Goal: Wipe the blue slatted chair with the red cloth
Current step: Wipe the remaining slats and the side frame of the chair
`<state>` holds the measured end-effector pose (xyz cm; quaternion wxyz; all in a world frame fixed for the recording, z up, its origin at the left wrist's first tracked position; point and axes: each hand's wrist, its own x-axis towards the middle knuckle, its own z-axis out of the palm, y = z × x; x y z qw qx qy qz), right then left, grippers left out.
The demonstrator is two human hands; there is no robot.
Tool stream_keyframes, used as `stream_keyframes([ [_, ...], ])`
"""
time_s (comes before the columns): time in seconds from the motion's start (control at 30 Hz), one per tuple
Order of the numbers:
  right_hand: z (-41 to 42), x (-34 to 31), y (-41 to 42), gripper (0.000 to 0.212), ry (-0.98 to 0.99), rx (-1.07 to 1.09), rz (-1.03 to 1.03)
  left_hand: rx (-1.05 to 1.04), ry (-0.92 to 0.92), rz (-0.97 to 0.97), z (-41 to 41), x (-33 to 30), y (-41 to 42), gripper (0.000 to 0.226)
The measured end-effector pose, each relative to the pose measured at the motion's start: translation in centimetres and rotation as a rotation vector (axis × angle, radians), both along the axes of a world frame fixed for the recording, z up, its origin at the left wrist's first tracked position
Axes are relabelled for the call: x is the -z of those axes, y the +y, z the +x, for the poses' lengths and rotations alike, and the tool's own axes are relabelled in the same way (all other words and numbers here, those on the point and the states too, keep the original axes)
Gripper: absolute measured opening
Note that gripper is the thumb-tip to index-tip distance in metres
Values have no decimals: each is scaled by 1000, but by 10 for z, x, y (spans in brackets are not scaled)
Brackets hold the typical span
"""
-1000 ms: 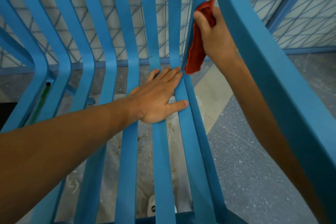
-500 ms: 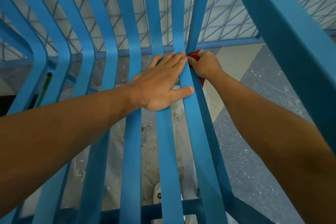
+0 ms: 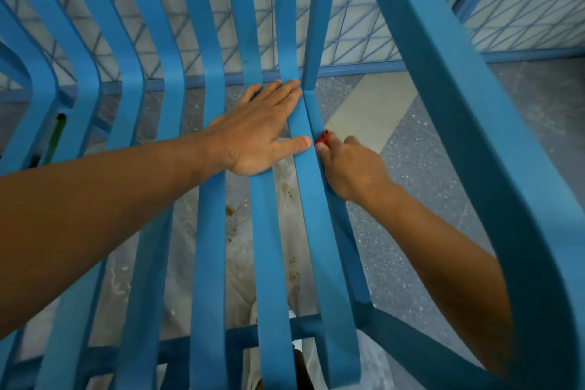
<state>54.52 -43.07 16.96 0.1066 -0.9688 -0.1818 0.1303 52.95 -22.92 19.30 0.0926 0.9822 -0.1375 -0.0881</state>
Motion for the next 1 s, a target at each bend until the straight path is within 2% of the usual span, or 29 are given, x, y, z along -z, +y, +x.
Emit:
stream_keyframes([
  [0.07,-22,-4,-8,40,20,-10,37,-1,1,-6,-1,-1,0,100],
  [0.23,-55,-10,-30,33,208,92,409,-16,8,7,-9,-6,-3,93],
  [0.3,-65,-7,-40,32,207,81,437,-34,18,3,-17,-7,-9,83],
  [0.43,-81,5,-66,32,127,-25,355,-85,22,-12,-54,-14,-29,75],
  [0.6,-101,19,-97,14,33,-209,441,-68,67,-72,-125,-27,-73,71],
  [0.63,-104,28,-107,12,69,-217,478,-63,84,-79,-140,-29,-82,71],
  [0.77,-127,37,-134,14,456,-181,604,-47,89,-71,-184,-29,-104,77],
  [0.83,-142,29,-140,18,560,-63,653,-30,68,-51,-199,-27,-108,79],
  [0.9,-151,24,-140,27,619,-22,803,-14,56,-19,-208,-24,-107,75],
  [1.0,-161,15,-140,40,707,83,872,11,72,-29,-215,-27,-105,71],
])
